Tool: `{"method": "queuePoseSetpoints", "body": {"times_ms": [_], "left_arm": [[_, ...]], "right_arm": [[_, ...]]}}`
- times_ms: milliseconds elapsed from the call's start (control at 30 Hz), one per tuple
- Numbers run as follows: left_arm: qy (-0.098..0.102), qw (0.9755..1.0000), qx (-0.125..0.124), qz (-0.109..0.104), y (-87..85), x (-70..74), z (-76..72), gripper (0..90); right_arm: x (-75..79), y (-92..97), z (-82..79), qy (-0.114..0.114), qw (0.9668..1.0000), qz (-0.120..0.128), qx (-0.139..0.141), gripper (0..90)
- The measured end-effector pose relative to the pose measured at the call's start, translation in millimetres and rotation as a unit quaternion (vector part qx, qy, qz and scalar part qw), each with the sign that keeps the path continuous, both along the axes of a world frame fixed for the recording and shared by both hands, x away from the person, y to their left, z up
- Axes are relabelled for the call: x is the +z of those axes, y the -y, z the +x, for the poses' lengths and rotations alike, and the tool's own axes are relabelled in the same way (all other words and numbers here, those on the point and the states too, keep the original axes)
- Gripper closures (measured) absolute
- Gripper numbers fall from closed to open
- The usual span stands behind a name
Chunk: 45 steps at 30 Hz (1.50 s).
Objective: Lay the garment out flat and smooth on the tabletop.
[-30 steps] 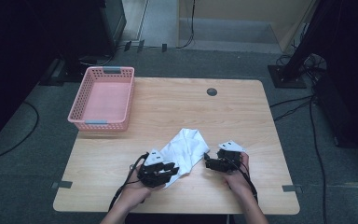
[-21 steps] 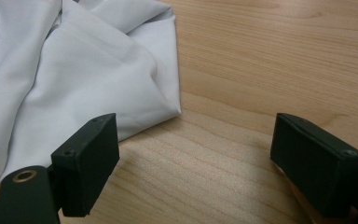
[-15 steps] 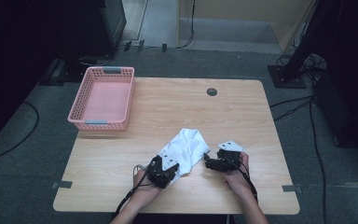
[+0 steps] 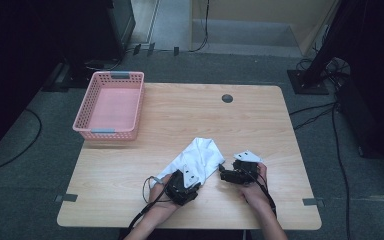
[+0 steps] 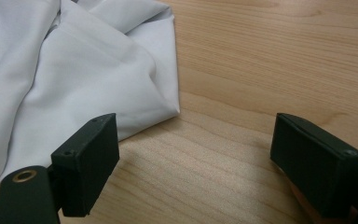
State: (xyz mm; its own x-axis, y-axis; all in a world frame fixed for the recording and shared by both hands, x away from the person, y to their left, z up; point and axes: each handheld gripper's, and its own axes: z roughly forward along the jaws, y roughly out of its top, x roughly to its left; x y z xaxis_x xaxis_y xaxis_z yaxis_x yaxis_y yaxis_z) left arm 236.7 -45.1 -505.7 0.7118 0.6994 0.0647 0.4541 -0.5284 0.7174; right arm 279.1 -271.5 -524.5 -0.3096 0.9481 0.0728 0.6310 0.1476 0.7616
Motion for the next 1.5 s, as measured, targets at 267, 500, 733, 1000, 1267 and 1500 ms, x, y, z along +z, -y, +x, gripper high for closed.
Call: {"method": "queuePoseSetpoints", "body": {"times_ms": [267, 500, 733, 1000, 1267, 1500], "left_arm": [[-0.013, 0.9979, 0.026, -0.057, -29.6, 18.5, 14.4, 87.1], [0.001, 0.99, 0.102, -0.097, -82.3, 33.8, 36.8, 87.1], [0.019, 0.9781, 0.175, -0.111, -134.1, 36.0, 56.1, 87.0], [0.019, 0.965, 0.236, -0.113, -172.4, 26.5, 69.3, 84.9], [0.025, 0.9648, 0.232, -0.122, -164.5, 25.8, 67.9, 61.0], [0.003, 0.9788, 0.182, -0.093, -138.2, 9.6, 66.6, 54.9]], "right_arm": [[0.0, 0.7, 0.2, -0.001, 1.0, 0.002, 0.003, 15.4], [0.1, -0.1, -0.2, 0.0, 1.0, -0.002, 0.001, 15.4], [0.5, -1.1, -1.5, 0.009, 0.9999, -0.006, -0.001, 17.9], [12.6, -19.9, -9.4, 0.043, 0.9984, 0.001, 0.036, 29.2], [41.1, -81.6, -7.7, 0.05, 0.9928, 0.048, 0.098, 52.6], [35.4, -119.9, 18.3, -0.036, 0.9957, 0.066, 0.054, 57.0]]}}
